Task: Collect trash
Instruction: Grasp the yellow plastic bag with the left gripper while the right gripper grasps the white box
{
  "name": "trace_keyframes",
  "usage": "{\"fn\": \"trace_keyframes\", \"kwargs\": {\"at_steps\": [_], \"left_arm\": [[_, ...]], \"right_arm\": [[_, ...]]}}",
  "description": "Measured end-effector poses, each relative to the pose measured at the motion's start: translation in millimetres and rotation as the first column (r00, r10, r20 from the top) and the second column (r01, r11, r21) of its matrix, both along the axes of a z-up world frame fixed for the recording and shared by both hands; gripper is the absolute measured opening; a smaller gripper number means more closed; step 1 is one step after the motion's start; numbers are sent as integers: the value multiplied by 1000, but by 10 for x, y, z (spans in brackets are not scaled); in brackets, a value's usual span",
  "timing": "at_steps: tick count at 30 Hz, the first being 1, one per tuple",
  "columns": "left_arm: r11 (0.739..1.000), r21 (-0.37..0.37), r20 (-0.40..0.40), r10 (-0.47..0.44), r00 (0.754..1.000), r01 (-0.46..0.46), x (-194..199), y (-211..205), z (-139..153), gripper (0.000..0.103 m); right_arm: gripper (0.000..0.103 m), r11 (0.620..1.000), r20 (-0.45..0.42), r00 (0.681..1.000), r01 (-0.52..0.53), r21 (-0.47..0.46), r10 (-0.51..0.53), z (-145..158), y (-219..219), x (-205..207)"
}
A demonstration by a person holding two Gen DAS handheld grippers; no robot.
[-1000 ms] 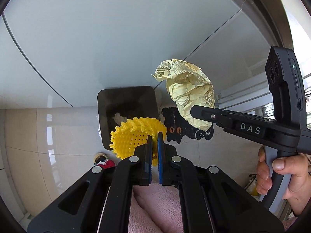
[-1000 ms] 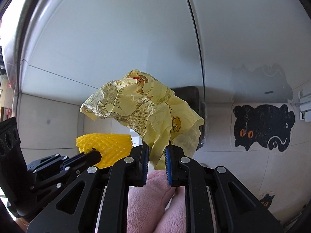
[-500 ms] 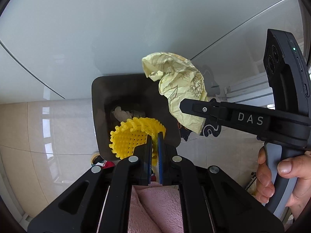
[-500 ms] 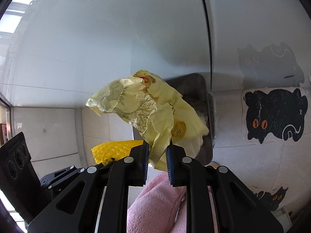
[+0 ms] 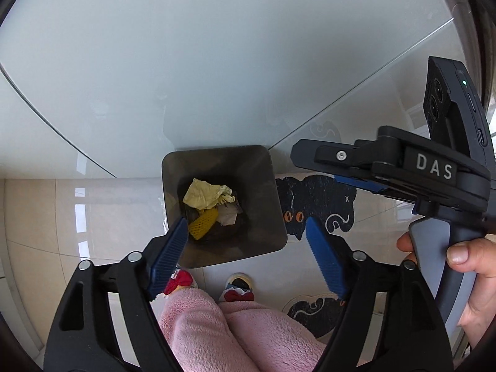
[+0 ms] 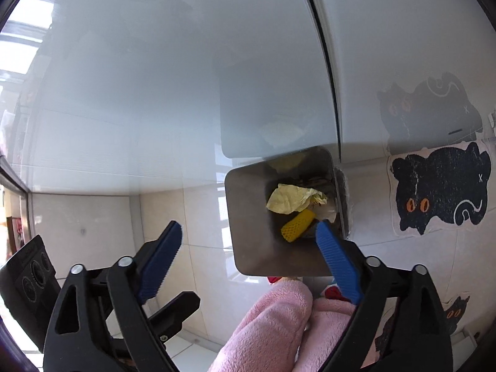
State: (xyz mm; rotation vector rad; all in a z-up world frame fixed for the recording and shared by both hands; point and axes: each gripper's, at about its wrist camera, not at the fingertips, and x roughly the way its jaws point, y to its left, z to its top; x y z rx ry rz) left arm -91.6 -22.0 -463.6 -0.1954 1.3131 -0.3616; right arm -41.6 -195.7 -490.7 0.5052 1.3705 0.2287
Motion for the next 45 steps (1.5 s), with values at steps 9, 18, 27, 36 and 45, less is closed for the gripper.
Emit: {"fn": "trace_keyframes", "kwargs": {"at_steps": [9,18,27,36,45], "left_arm": [[1000,-12,159,16,987,-14,-188,135,1290,95],[998,-47,396,57,916,-42,-48,355,2446,95],[1000,8,552,0,834,-5,507,390,3119,95],[995,50,605,-98,790,85,1072,442,3301,74],[970,61,592,-226,773,237,1549,251,3200,56]], "right_arm": [[100,999,173,985,-10,-49,19,1293,-127,-271],[100,997,431,902,31,-64,-1,2629,-383,-355],[100,993,528,848,96,-65,-48,3260,-333,183],[74,994,452,886,97,41,-105,3291,-191,832],[62,988,326,935,112,107,-142,3055,-46,1242]]}}
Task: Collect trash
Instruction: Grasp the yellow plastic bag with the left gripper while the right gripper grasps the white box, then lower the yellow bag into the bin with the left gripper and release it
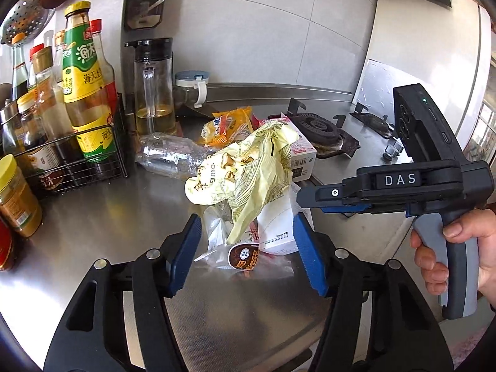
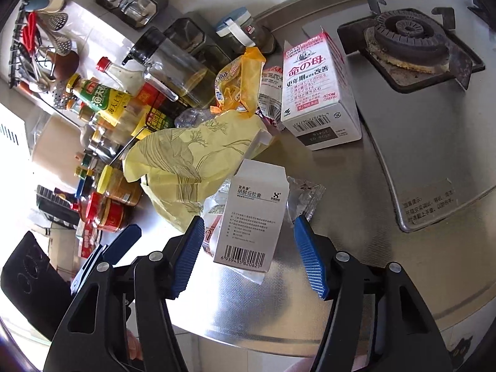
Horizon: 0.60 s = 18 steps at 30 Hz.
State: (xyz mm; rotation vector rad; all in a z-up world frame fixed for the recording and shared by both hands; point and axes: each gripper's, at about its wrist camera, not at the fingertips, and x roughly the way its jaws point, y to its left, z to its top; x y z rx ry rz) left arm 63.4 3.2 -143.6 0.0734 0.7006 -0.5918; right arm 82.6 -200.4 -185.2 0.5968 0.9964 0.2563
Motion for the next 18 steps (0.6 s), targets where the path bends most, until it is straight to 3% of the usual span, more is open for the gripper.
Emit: {"fn": "trace_keyframes", "kwargs": {"at_steps": [6,10,15,16,18], "left_arm": [[996,45,-14,-71,997,72,160,-104,-146,44],[996,37,-31,-78,996,79,280,-107,-203,39],[993,48,-47,-104,993,106,352,-140,-262,17],[993,45,-45,-107,993,109,353,-139,-267,16],[993,40,-45,-107,993,109,349,-134,-266,9]], "right_arm": [[62,1000,-34,999,1,0,-1,-72,80,134],[62,1000,-53,999,5,-1,-5,-122,90,200],[60,1000,-79,997,14,3,-14,-218,67,260],[54,1000,-77,997,12,11,-11,-225,62,262],[50,1000,-71,997,5,16,-4,-218,70,272]]}}
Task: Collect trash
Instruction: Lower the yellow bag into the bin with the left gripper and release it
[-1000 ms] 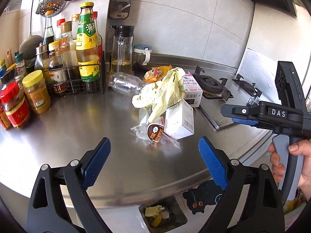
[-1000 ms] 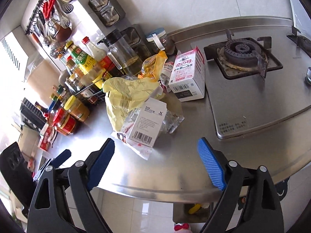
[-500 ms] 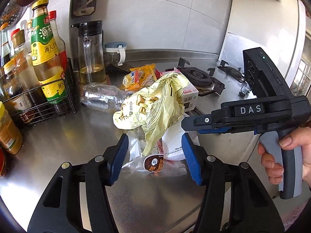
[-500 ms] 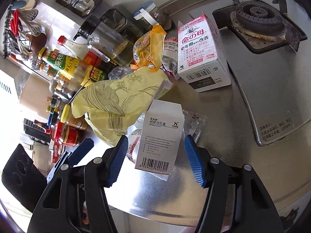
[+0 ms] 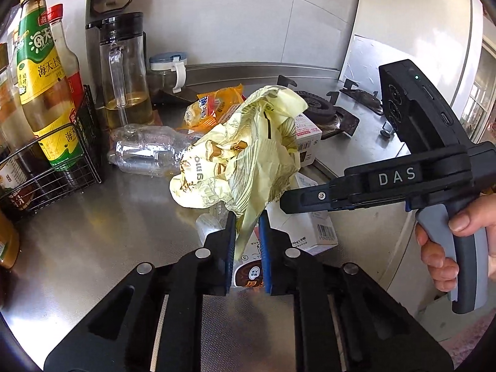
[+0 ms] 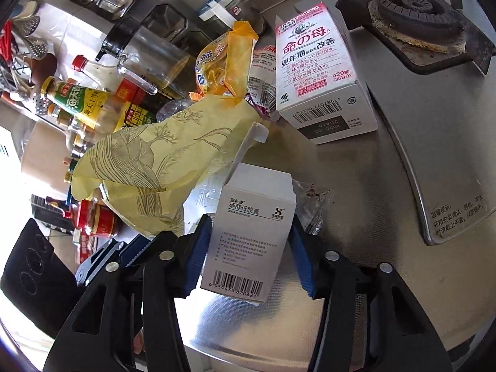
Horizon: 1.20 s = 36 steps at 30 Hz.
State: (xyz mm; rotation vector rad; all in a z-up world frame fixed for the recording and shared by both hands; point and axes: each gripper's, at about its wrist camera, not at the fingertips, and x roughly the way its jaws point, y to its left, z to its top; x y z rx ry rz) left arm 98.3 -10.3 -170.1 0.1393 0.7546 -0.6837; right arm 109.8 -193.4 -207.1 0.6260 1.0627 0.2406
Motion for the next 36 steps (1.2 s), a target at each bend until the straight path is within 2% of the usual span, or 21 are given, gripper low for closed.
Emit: {"fn": "trace_keyframes", "kwargs": {"at_steps": [6,17,26,36], "left_arm": [[1000,-12,38,25,999,-25,-46,44,93,5],[995,-20,163,97,982,-95,-378,66,489,4],[986,-36,200,165,966,-161,-1031,72,749,4],[970,-46,167,243,956,-239,-1880,38,714,4]], "right_arm": [[48,1000,34,999,-10,-4,10,84,22,-28],[48,1000,122,992,-9,-16,11,469,-165,-309],[48,997,165,984,-52,-52,60,678,-318,-849],[48,991,178,977,-99,-92,114,722,-469,-1504]]}}
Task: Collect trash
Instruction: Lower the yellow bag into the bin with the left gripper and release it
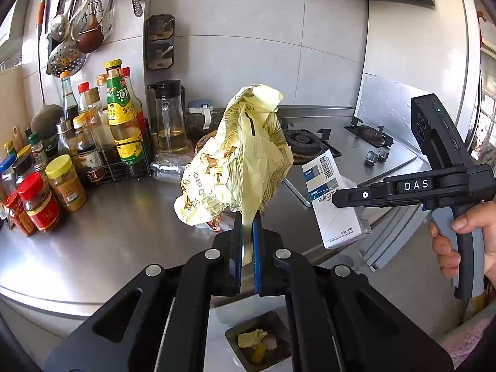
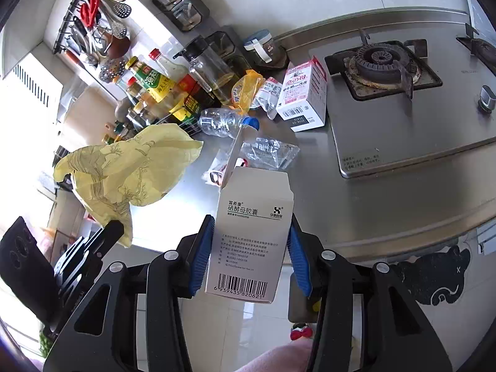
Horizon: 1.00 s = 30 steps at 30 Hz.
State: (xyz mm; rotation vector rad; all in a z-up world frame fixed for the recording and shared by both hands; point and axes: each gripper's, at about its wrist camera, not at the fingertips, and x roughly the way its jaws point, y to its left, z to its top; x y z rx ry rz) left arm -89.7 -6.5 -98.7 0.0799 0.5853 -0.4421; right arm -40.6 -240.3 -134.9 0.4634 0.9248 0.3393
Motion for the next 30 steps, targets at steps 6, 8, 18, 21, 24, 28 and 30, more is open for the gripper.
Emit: {"fn": "trace_keyframes", "kwargs": {"at_steps": [6,8,18,21,24,28,30], "left_arm": [[999,-21,-44,35,998,-36,-412,32,-140,4],[999,-29,-65,44,997,-46,-536,42,-198,4],[997,-10,-224,78,972,-83,-920,30,-820,4],[996,-15,-290,85,953,-93,-920,29,-1094,4],[994,-22,-364,90,927,-105,-897,23,-1414,4],[992,-39,-449,89,889,-119,-825,-2,-1843,4],[991,-41,-488,91,868,-127,-762,-10,-2070,4]], "right_arm": [[48,999,-22,999,-44,-18,43,-128,-10,-343],[48,998,-32,998,-62,-22,61,-186,8,-448],[48,991,-139,983,-125,-46,118,-719,117,-767],[48,989,-184,976,-134,-66,120,-962,146,-771],[48,988,-233,966,-135,-72,115,-1239,174,-759],[48,986,-304,947,-136,-99,100,-1688,213,-725],[48,985,-333,939,-134,-112,90,-1904,247,-695]]}}
